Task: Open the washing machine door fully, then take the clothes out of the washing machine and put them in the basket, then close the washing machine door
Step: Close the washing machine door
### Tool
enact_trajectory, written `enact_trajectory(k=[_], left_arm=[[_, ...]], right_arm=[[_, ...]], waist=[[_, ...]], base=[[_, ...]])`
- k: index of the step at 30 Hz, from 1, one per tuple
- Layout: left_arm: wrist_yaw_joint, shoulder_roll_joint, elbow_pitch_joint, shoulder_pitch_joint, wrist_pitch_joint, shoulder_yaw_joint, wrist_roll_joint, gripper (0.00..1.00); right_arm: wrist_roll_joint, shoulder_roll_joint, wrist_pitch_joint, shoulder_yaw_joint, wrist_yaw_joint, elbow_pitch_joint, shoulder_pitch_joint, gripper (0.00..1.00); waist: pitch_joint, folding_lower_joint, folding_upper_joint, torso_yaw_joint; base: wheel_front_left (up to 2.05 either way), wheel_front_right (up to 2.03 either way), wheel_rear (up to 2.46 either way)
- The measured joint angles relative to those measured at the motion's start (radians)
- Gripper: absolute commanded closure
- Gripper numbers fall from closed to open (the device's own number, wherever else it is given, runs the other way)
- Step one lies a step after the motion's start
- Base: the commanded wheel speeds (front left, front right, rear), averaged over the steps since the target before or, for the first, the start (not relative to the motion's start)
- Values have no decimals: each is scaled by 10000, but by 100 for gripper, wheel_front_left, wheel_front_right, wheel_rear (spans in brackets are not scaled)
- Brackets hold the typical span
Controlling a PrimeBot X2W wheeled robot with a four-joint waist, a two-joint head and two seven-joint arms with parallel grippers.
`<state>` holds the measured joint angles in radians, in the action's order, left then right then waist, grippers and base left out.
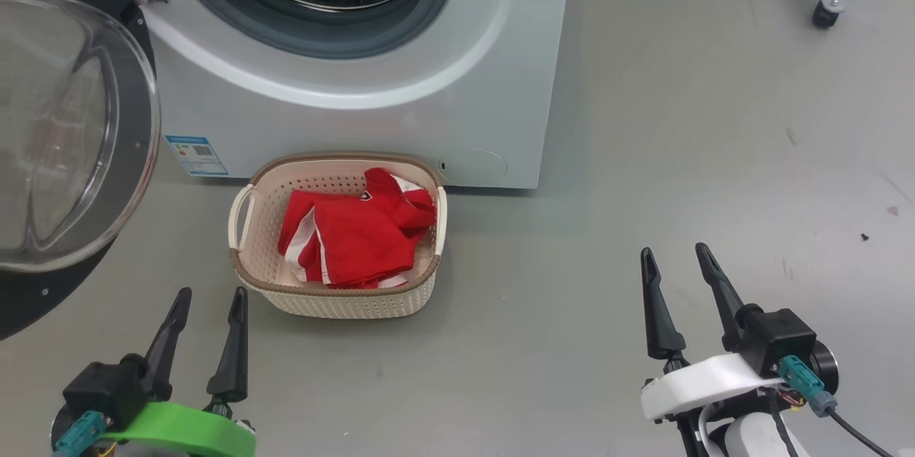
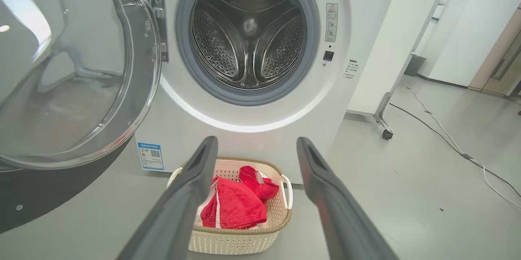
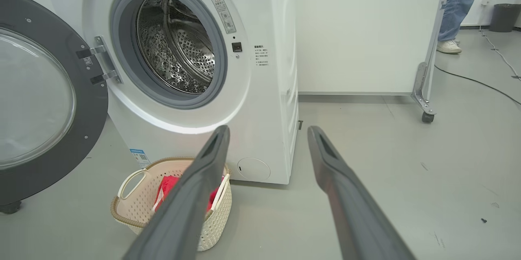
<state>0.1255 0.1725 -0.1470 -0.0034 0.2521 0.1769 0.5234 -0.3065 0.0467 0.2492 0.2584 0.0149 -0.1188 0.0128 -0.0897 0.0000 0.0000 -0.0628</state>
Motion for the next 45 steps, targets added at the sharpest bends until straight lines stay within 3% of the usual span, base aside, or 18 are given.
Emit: enact_trajectory(k=[9, 17, 35, 45], left_arm=[[0, -105, -92, -223, 0, -362, 13, 0], [0, -236, -180, -244, 0, -669, 13, 0], [0, -451, -454, -478, 0, -562, 0, 0], [0, -451, -395, -467, 0, -1080, -4, 0]], right_arm=[[104, 4, 0, 263, 29, -125, 324, 0], [284, 12, 0, 525, 268, -477, 608, 0], [261, 27, 0, 581, 387, -681, 699, 0], [163, 29, 0, 941, 558, -911, 926, 0]], waist=[[-253, 0, 0, -1062], [-352, 0, 0, -2156], [-238, 0, 0, -4440], [-1, 0, 0, -4803]], base=[[0, 0, 0], [0, 0, 0], [0, 0, 0], [0, 0, 0]])
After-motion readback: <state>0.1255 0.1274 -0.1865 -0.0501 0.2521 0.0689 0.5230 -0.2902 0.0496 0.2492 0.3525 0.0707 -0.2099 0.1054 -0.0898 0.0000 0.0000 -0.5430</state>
